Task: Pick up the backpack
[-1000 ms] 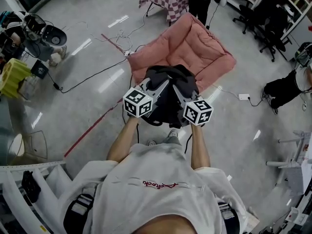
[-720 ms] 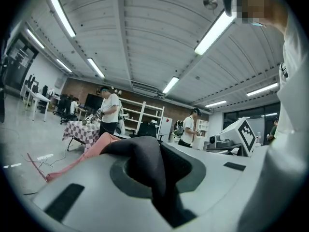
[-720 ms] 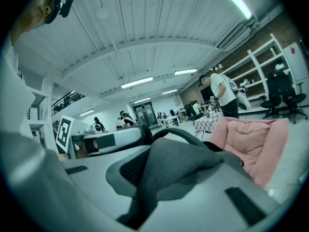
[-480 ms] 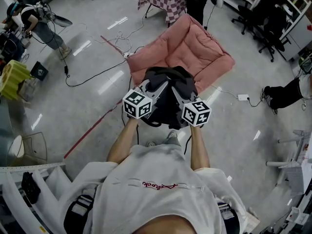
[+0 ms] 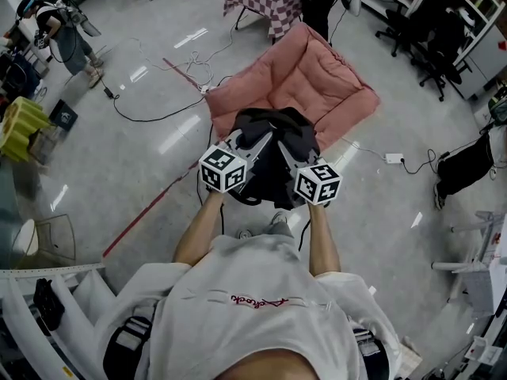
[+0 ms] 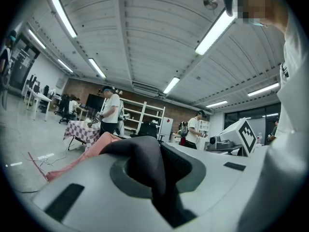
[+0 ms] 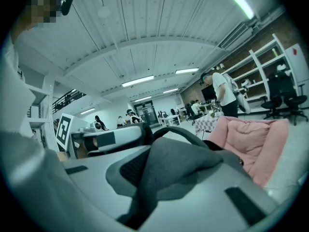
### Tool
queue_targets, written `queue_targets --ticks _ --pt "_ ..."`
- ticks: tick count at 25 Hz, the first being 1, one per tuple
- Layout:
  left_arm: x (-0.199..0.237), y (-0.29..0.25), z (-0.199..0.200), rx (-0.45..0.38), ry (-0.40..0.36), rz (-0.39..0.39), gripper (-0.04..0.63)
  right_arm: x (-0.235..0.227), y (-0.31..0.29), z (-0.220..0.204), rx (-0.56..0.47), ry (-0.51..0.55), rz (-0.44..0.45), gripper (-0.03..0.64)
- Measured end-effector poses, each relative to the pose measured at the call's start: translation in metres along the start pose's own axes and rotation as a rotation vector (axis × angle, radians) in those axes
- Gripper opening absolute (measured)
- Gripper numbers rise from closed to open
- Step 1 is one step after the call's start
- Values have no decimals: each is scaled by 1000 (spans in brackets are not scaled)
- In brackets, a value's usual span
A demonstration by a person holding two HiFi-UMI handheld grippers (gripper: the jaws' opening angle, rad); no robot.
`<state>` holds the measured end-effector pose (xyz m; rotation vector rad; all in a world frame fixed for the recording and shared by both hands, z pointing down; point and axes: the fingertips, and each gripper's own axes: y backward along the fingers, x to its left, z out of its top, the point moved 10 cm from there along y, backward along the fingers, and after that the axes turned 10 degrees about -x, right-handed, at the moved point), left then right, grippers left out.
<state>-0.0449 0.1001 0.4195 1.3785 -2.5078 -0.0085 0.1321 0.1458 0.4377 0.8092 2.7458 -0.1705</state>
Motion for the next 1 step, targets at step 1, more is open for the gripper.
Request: queue_targets --ticks 1 --pt "-1 1 -1 0 1 1 55 0 1 -1 1 0 0 49"
